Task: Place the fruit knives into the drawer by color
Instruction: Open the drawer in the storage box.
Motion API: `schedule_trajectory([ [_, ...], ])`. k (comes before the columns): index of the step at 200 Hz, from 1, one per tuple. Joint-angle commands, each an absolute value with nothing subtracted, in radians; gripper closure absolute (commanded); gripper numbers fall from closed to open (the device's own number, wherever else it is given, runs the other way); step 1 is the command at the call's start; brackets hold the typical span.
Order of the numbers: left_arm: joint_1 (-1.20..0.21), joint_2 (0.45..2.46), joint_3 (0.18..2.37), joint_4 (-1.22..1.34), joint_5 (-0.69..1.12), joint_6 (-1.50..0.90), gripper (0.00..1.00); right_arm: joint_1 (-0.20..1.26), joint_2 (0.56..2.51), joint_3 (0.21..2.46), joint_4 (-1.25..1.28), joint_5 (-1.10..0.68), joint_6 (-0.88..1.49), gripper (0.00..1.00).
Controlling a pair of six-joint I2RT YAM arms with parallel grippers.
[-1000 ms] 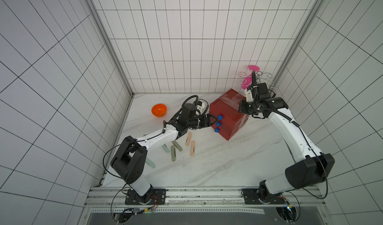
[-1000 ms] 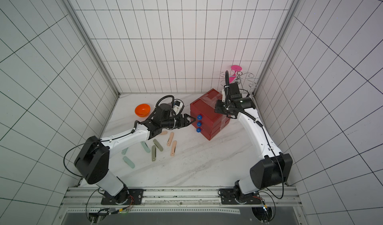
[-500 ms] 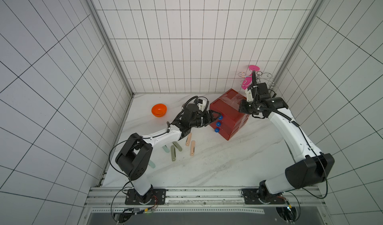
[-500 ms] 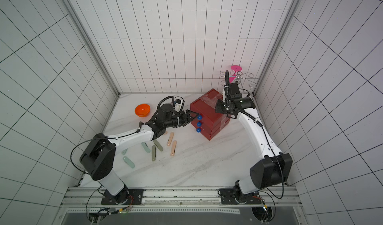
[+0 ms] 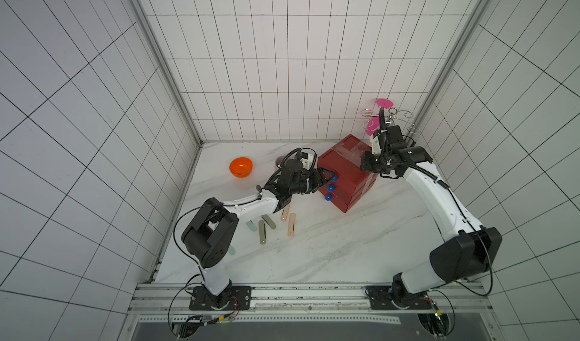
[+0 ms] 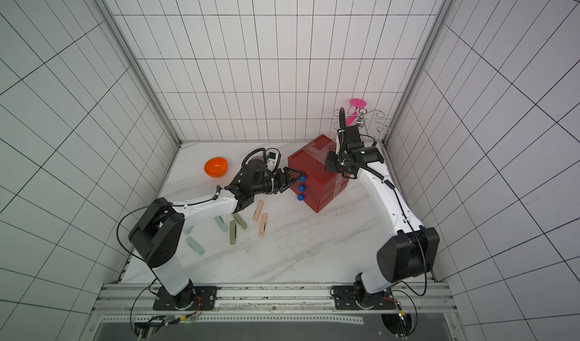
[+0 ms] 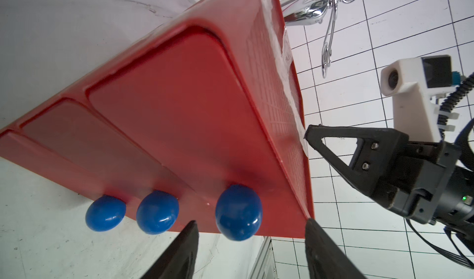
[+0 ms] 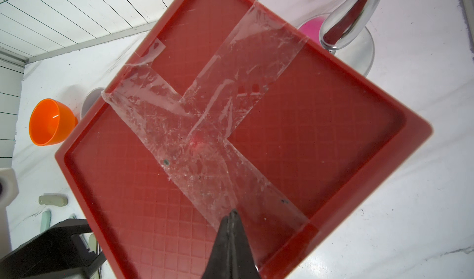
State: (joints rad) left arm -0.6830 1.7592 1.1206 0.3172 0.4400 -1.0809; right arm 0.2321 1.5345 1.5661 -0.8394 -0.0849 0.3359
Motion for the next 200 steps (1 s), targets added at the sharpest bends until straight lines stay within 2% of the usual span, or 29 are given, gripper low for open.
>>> schedule_trajectory([
  [1, -0.69, 1.776, 1.117, 0.341, 0.433, -1.097, 0.34, 0.242, 1.546, 1.61, -0.834, -0.081, 0.335, 1.0],
  [158, -0.696, 1.818, 1.152, 0.368, 0.433, -1.125, 0.38, 0.241, 1.573, 1.573, -0.828, -0.089, 0.339, 1.0],
  [200, -0.696, 1.823, 1.166, 0.37, 0.432, -1.127, 0.42, 0.241, 1.574, 1.567, -0.827, -0.092, 0.339, 1.0],
])
